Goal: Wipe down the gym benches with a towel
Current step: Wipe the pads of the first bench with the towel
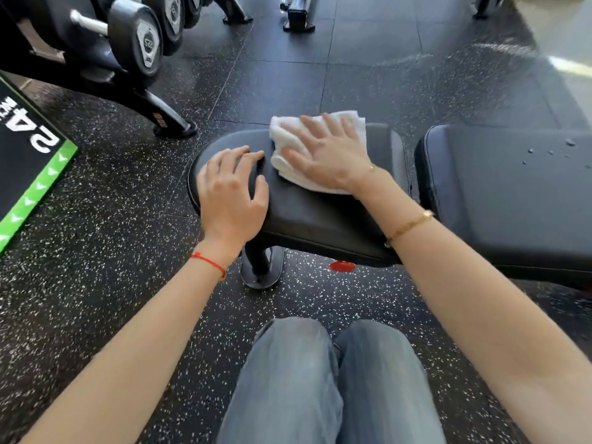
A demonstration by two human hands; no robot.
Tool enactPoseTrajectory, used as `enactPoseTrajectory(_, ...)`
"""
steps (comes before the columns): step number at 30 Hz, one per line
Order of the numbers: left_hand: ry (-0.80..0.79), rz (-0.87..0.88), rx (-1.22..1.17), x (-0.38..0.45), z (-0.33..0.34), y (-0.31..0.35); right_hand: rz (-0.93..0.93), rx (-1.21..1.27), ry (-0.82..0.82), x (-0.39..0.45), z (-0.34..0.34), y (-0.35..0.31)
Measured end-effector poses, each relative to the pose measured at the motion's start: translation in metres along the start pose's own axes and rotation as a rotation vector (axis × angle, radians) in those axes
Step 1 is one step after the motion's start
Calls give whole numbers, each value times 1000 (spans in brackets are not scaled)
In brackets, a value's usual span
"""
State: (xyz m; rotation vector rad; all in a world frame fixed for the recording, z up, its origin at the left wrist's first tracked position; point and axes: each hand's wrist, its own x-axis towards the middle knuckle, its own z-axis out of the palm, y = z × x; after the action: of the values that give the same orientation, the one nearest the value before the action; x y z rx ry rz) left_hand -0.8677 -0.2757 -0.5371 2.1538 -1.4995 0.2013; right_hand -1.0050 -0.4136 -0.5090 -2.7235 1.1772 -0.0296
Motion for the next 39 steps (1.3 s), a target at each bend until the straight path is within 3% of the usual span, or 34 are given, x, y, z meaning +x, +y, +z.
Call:
enactPoseTrajectory(5,-14,-6,-10,-1,-1,1,80,-8,51,-64,3,15)
enactPoseTrajectory(11,-60,-10,27,-1,-4,6,210,-47,28,-73,1,4)
enactPoseTrajectory(17,-112,-31,31,-1,-6,12,95,-79,143,-84,-3,0)
enactPoseTrajectory(20,-112,15,-25,-6,-8,34,30,-3,158,-94,-12,16)
enactPoseTrajectory(25,-144,106,-119,-15,3,110,88,-2,209,-141,-39,84)
enactPoseTrajectory(28,-197,129,-143,-18,22,155,116,-45,182,-178,-45,126)
enactPoseTrajectory(32,-218,87,-134,-20,44,194,223,-55,15,-196,-32,157)
enactPoseTrajectory(39,-133,59,74,-21,60,202,165,-69,-11,-126,-33,187)
